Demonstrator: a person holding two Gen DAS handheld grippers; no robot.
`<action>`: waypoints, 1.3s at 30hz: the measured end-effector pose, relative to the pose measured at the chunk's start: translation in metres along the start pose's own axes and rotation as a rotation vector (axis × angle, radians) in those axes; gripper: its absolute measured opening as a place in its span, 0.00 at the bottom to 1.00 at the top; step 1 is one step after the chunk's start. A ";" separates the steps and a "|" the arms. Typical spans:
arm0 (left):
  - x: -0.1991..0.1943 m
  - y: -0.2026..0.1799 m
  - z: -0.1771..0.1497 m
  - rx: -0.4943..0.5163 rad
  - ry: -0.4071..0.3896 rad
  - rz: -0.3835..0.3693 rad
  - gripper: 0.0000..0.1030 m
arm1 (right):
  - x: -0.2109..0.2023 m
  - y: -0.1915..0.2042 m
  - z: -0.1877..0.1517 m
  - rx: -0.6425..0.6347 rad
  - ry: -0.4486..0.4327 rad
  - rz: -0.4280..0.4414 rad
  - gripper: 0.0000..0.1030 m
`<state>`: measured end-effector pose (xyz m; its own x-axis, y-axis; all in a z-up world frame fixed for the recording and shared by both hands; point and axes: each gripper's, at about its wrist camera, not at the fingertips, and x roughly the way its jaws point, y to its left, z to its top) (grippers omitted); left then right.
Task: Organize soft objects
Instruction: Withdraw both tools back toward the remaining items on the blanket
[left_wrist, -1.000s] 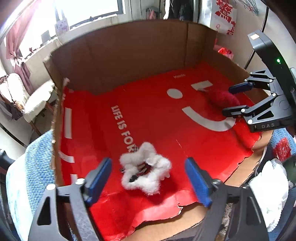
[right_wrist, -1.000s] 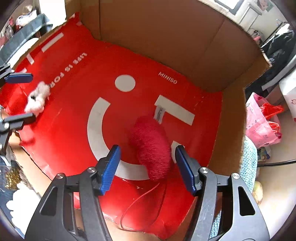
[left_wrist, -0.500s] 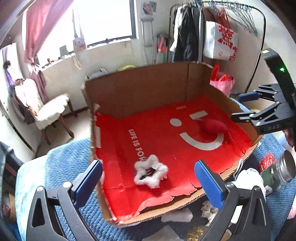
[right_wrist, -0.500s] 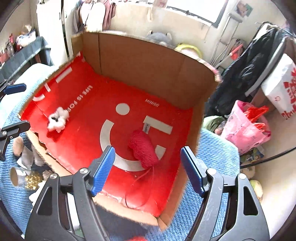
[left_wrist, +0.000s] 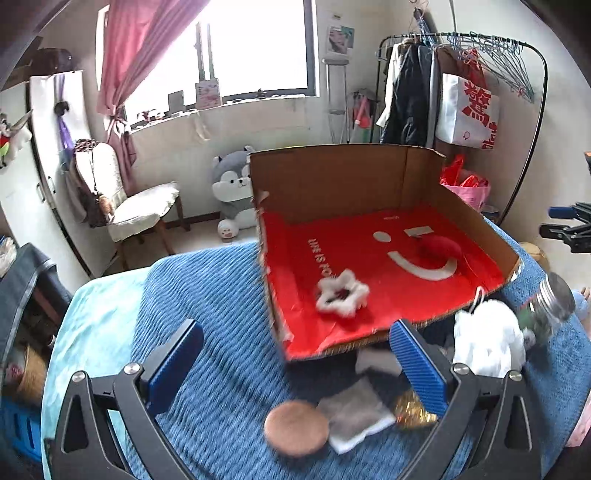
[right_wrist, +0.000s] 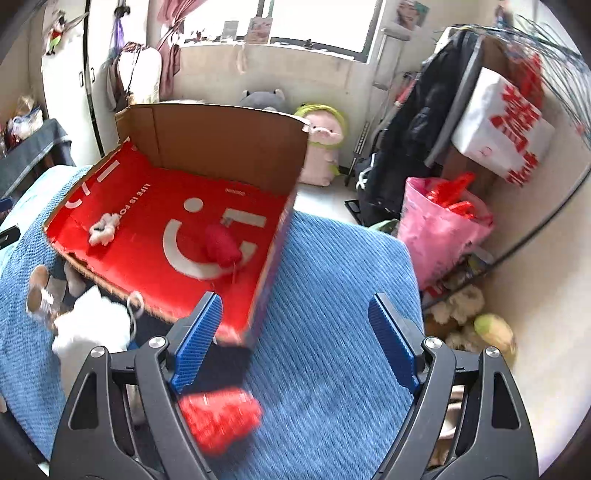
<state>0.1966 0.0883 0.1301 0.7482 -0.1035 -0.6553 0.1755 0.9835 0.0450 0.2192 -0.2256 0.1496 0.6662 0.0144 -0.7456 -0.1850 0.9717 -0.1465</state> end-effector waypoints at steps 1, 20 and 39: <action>-0.006 0.002 -0.006 -0.007 -0.001 0.001 1.00 | -0.005 -0.002 -0.007 0.005 -0.006 0.002 0.79; -0.098 -0.058 -0.114 -0.045 -0.183 -0.054 1.00 | -0.107 0.080 -0.156 0.012 -0.233 -0.003 0.87; -0.094 -0.119 -0.154 -0.086 -0.242 -0.014 1.00 | -0.095 0.131 -0.203 0.207 -0.324 0.034 0.87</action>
<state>0.0066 0.0042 0.0704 0.8794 -0.1395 -0.4553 0.1396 0.9896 -0.0335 -0.0149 -0.1480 0.0688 0.8619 0.0888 -0.4992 -0.0831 0.9960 0.0336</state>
